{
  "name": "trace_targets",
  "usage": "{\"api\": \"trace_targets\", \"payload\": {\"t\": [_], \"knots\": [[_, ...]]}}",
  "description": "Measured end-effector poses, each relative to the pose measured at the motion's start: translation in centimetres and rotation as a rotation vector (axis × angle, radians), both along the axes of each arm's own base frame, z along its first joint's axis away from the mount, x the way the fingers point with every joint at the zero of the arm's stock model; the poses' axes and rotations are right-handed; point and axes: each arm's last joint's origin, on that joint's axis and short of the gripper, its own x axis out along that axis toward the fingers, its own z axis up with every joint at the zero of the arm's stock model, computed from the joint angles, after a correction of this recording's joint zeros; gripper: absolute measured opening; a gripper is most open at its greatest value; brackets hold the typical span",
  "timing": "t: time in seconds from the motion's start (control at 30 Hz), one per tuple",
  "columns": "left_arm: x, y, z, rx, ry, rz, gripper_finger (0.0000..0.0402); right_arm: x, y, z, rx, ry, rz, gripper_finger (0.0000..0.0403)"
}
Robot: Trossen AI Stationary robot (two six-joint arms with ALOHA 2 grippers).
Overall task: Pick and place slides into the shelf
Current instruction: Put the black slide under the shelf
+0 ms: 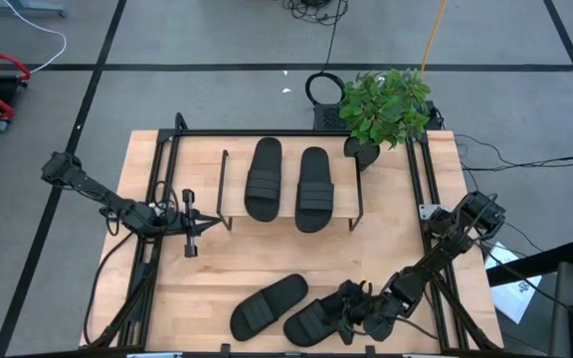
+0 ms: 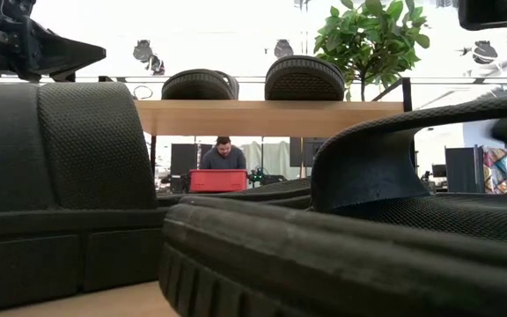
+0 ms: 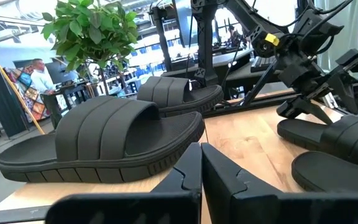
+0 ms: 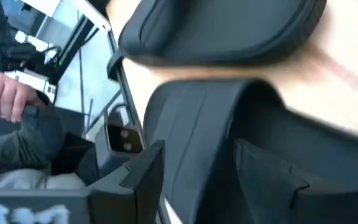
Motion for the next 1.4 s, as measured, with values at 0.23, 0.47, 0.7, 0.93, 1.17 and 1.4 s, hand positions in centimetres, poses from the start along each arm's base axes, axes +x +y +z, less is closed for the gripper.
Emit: {"api": "trace_targets", "payload": {"t": [0.23, 0.47, 0.7, 0.93, 1.17, 1.4], "knots": [[0.0, 0.0, 0.0, 0.000, 0.000, 0.000, 0.0026, 0.1, 0.2, 0.7, -0.177, -0.111, 0.052, 0.0185], [0.0, 0.0, -0.1, -0.012, 0.004, -0.002, 0.0009, 0.4, 1.0, 2.2, -0.434, -0.303, 0.183, 0.0185], [0.0, -0.1, -0.6, 0.013, 0.056, -0.036, 0.0010, -0.6, 0.4, 4.7, -0.699, -0.344, 0.300, 0.0167], [0.0, -0.1, -0.6, 0.020, 0.057, -0.035, 0.0019, -2.0, -0.5, 7.7, -0.711, -0.365, 0.398, 0.0067], [0.0, -0.1, -0.6, 0.023, 0.060, -0.035, 0.0002, -1.8, -0.1, 6.5, -0.408, -0.278, 0.366, 0.0018], [0.0, -0.1, -0.9, 0.022, 0.082, -0.035, 0.0019, -1.2, 0.7, 2.5, -0.241, -0.116, 0.259, 0.0112]]}}
